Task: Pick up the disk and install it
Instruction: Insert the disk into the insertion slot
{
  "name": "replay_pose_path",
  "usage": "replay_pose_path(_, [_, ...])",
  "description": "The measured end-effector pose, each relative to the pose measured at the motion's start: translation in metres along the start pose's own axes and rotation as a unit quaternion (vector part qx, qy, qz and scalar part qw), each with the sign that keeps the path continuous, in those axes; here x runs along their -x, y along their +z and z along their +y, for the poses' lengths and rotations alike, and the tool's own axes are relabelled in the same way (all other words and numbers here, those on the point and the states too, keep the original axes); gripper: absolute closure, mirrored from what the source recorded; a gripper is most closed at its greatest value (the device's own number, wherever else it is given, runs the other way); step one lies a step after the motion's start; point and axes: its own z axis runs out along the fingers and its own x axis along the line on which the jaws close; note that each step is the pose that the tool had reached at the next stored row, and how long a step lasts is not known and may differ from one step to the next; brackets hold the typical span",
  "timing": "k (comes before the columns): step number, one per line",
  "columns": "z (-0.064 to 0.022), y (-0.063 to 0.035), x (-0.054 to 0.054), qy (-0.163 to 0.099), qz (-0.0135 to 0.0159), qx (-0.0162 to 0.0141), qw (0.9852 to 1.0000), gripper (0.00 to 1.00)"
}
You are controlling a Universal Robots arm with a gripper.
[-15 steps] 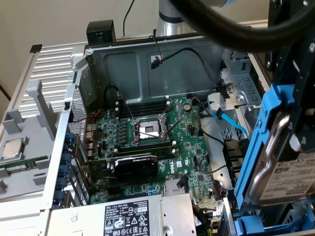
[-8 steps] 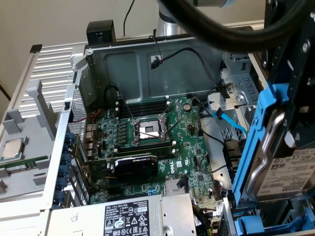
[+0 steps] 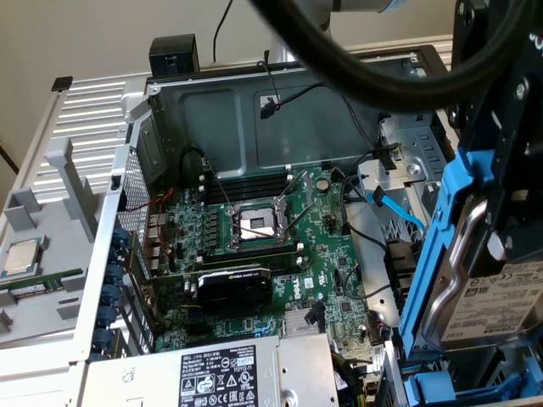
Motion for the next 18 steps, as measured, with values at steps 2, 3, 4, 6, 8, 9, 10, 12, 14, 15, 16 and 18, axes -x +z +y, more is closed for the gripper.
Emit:
replay_pose_path(2, [0.0001, 0.0010, 0.0000, -0.003, -0.0005, 0.0001, 1.0000, 0.63])
replay_pose_path(3, [0.0001, 0.0016, -0.0001, -0.007, -0.0008, 0.0003, 1.0000, 0.63])
replay_pose_path(4, [0.0001, 0.0018, -0.0001, -0.010, -0.0011, 0.0004, 0.9999, 0.63])
replay_pose_path(6, [0.0003, 0.0021, -0.0001, -0.014, -0.0017, 0.0006, 0.9999, 0.63])
replay_pose_path(8, [0.0004, 0.0022, -0.0001, -0.015, -0.0018, 0.0006, 0.9999, 0.63])
replay_pose_path(9, [0.0005, 0.0022, -0.0001, -0.015, -0.0018, 0.0006, 0.9999, 0.63])
replay_pose_path(10, [0.0005, 0.0023, -0.0001, -0.015, -0.0018, 0.0006, 0.9999, 0.63])
replay_pose_path(12, [0.0006, 0.0027, -0.0001, -0.015, -0.0019, 0.0006, 0.9999, 0.63])
replay_pose_path(14, [0.0006, 0.0032, -0.0001, -0.015, -0.0019, 0.0006, 0.9999, 0.63])
replay_pose_path(15, [0.0007, 0.0038, -0.0002, -0.015, -0.0019, 0.0006, 0.9999, 0.63])
replay_pose_path(16, [0.0008, 0.0044, -0.0002, -0.015, -0.0019, 0.0006, 0.9999, 0.63])
replay_pose_path(18, [0.0008, 0.0056, -0.0002, -0.015, -0.0019, 0.0006, 0.9999, 0.63])
